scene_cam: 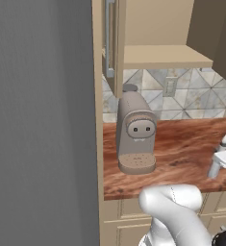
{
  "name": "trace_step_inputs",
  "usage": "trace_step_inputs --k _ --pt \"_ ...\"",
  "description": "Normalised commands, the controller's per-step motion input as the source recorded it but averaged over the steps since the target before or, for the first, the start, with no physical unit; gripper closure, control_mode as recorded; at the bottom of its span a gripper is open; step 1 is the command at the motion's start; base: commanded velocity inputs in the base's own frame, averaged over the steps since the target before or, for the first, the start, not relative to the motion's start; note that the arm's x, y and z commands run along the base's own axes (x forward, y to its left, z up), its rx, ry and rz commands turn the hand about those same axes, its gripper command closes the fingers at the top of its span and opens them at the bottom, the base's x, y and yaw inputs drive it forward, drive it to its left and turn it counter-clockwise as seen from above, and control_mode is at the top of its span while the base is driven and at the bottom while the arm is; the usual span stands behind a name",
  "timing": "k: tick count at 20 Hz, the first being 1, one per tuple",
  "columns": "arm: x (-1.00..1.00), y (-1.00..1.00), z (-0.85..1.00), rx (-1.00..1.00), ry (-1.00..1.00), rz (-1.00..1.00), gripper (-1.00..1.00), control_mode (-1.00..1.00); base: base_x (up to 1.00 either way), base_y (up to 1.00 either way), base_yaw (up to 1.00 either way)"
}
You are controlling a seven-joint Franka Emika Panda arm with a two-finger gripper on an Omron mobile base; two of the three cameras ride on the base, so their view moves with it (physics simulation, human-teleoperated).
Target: Move the cutting board and knife to the sink. Then move spray from the cabinet to the counter.
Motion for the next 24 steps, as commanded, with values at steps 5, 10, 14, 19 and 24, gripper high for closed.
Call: trace_step_inputs --k 5,10,14,19,24 --pt "-0.54 0.04 0.0 0.03 -0.1 0.0 -1.0 -1.0 0.0 0.0 0.0" --pt "-0.5 0.12 0.01 0.01 -0.07 0.0 -1.0 -1.0 0.0 0.0 0.0" --pt "-0.1 0.16 0.11 0.0 -0.02 0.0 -1.0 -1.0 0.0 0.0 0.0" --pt "0.0 0.14 0.16 0.0 0.0 0.0 -1.0 -1.0 0.0 0.0 0.0" --pt "0.0 0.04 0.23 0.0 0.0 0.0 -1.0 -1.0 0.0 0.0 0.0"
